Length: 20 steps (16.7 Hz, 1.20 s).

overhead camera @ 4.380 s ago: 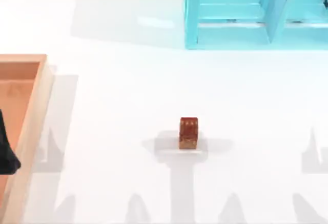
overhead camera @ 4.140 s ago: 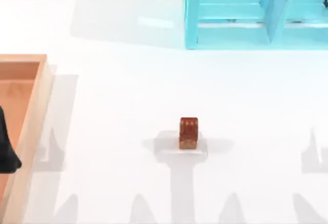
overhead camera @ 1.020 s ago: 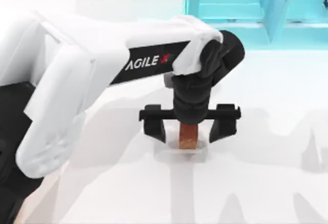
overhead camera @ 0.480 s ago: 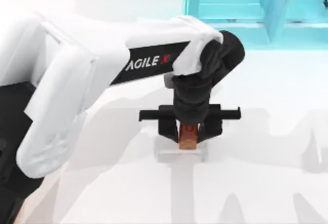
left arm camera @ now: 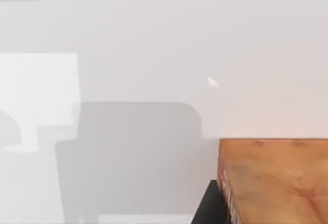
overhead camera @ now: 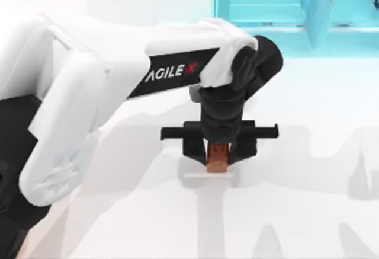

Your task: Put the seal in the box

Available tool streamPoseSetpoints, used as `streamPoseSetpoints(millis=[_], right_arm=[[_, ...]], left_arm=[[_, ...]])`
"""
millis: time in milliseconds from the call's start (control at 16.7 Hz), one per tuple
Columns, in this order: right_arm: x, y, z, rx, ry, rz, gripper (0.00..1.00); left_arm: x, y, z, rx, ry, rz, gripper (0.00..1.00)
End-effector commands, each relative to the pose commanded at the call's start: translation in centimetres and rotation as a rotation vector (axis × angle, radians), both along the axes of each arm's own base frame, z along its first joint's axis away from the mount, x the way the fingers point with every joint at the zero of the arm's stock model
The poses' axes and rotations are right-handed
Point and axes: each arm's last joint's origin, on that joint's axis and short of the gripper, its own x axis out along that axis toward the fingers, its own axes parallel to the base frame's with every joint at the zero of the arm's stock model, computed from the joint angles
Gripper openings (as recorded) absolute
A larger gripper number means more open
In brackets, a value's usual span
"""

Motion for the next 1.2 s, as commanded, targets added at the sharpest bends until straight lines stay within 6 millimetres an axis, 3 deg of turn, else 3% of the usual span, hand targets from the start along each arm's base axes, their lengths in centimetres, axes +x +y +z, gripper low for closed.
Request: streamPoseSetpoints(millis=[300, 720, 840, 1200], right_arm=[[0.0, 0.0, 0.0, 0.0, 0.0, 0.0, 1.0], [0.0, 0.0, 0.0, 0.0, 0.0, 0.0, 1.0], [0.0, 0.0, 0.0, 0.0, 0.0, 0.0, 1.0], [0.0, 0.0, 0.0, 0.0, 0.0, 0.0, 1.0]], left_arm=[[0.2, -0.1, 1.3, -0.005, -0.005, 0.001, 0.0], [0.2, -0.1, 8.6, 0.004, 0.005, 0.001, 0.0], [0.1, 0.0, 9.9, -0.001, 0.0, 0.0, 0.0], [0.5, 0.5, 9.8, 0.005, 0.005, 0.0, 0.0]])
